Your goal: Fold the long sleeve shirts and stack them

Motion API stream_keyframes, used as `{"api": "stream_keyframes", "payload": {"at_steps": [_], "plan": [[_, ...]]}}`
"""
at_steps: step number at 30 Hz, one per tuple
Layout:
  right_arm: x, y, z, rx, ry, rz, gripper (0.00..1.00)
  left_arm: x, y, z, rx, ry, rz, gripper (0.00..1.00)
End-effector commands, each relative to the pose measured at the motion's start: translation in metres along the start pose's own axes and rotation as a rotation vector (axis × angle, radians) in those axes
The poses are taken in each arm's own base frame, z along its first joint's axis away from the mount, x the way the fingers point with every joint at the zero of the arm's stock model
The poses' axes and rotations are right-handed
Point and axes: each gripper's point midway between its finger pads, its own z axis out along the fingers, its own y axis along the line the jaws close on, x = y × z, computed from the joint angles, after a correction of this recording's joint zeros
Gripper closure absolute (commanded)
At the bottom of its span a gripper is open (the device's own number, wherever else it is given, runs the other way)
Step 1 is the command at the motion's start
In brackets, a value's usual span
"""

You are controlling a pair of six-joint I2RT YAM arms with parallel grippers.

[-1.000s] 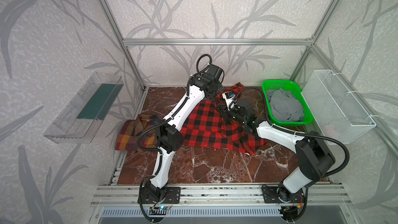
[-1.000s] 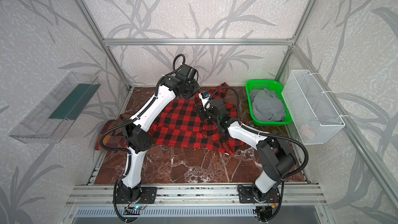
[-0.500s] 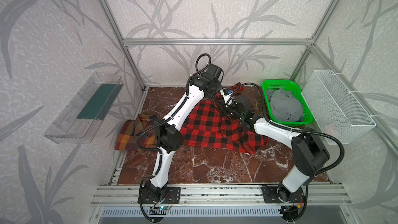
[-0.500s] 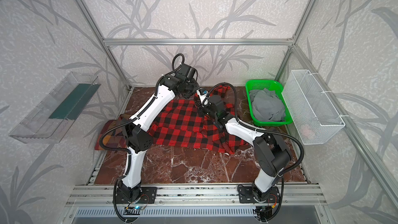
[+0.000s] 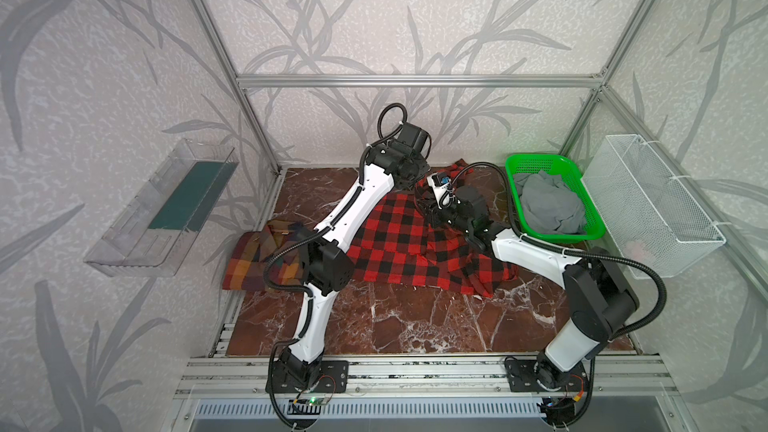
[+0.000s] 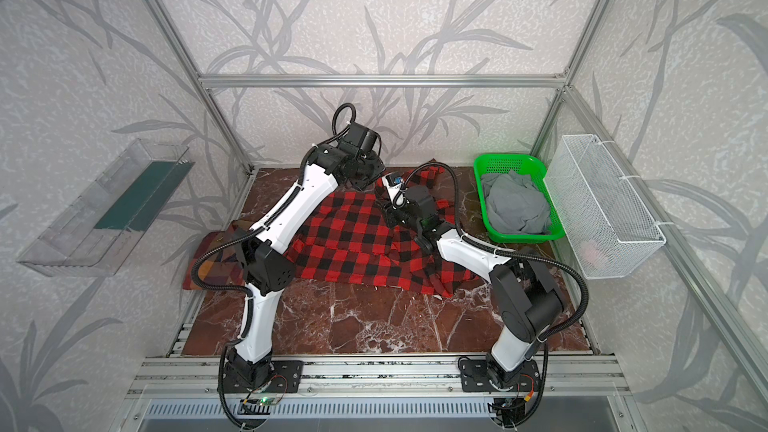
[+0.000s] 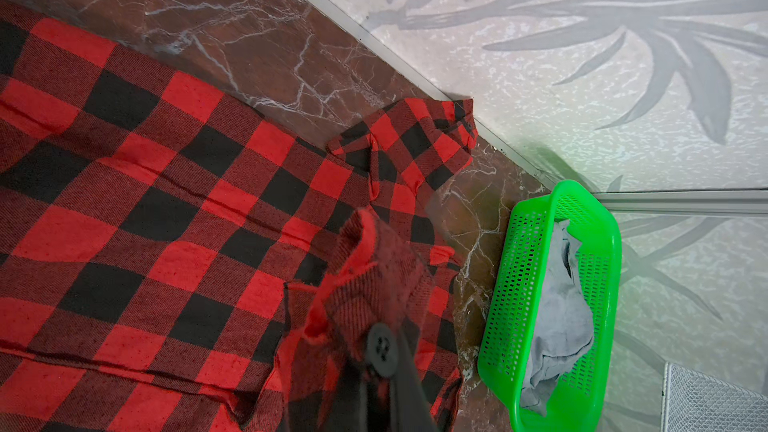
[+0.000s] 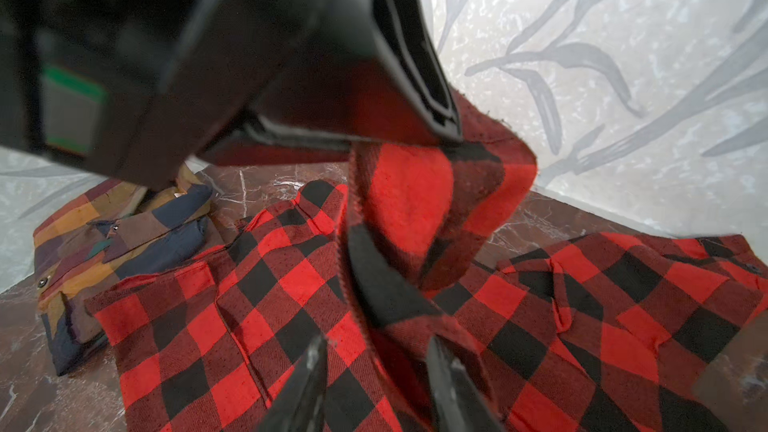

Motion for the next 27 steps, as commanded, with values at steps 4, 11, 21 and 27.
{"api": "stream_keyframes", "payload": {"at_steps": [4,11,21,27], "plan": [[-0.020,-0.007,-0.012,-0.025,-0.094,0.002,0.62,-0.010,-0.001,-0.020,0.001,-0.033,0.025,1.00],[-0.030,0.002,-0.043,-0.059,-0.124,-0.031,0.55,-0.011,0.002,-0.016,-0.007,-0.028,0.031,1.00],[-0.035,0.004,-0.019,-0.096,-0.103,-0.030,0.49,-0.009,0.000,-0.014,0.005,-0.012,0.039,1.00],[-0.034,0.003,0.005,-0.115,-0.075,-0.038,0.49,-0.007,-0.004,-0.012,0.023,-0.002,0.050,1.00]]}}
